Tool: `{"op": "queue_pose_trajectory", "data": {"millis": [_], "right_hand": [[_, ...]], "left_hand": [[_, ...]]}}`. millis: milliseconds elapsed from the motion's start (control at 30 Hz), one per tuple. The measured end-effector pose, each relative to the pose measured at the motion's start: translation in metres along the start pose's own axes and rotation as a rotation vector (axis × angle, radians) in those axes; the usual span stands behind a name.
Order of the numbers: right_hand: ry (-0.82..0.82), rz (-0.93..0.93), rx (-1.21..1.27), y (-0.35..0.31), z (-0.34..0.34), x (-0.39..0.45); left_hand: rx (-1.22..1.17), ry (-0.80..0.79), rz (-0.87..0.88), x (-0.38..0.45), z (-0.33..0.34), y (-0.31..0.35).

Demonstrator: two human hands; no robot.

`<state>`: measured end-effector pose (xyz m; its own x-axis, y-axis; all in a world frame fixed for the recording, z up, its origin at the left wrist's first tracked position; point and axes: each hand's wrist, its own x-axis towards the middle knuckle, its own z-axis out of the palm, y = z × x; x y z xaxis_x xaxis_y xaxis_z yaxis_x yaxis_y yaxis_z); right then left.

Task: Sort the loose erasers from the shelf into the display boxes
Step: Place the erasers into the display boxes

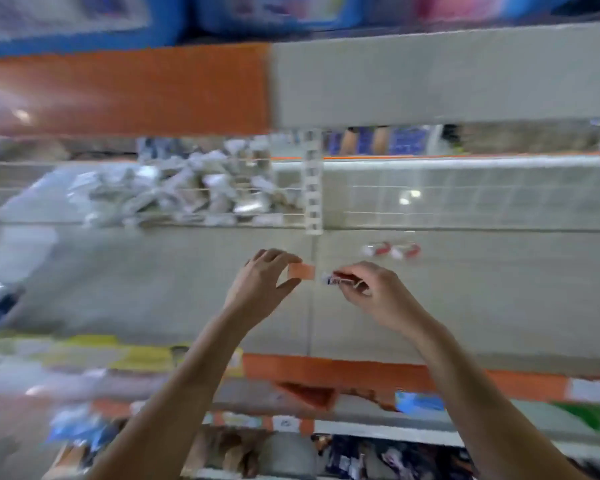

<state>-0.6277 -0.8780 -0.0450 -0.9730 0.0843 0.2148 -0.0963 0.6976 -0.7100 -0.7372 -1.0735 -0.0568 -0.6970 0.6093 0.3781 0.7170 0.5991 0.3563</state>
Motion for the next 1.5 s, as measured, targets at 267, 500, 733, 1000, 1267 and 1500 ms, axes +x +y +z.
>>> {"op": "queue_pose_trajectory", "data": {"millis": [267,500,733,1000,1267,1500], "right_hand": [[-0.335,-0.128,0.244,-0.158,0.177,0.055],[-0.453,-0.138,0.364,-0.264,0.305,0.084],[-0.422,-0.145,0.301,-0.319,0.382,0.138],[-0.489,-0.207,0.287,-0.404,0.455,0.237],[-0.531,-0.195,0.128,-0.467,0.548,0.327],[-0.435,-0.051,-0.085,-0.481,0.604,0.389]], "left_hand": [[0.169,0.152,-0.289,-0.162,-0.15,-0.144],[0.206,0.202,-0.434,-0.264,-0.232,-0.247],[0.264,0.208,-0.405,-0.289,-0.274,-0.337],[0.296,0.204,-0.429,-0.278,-0.343,-0.465],[0.281,0.177,-0.438,-0.262,-0.398,-0.582],[0.23,0.073,-0.283,-0.228,-0.424,-0.676]]}}
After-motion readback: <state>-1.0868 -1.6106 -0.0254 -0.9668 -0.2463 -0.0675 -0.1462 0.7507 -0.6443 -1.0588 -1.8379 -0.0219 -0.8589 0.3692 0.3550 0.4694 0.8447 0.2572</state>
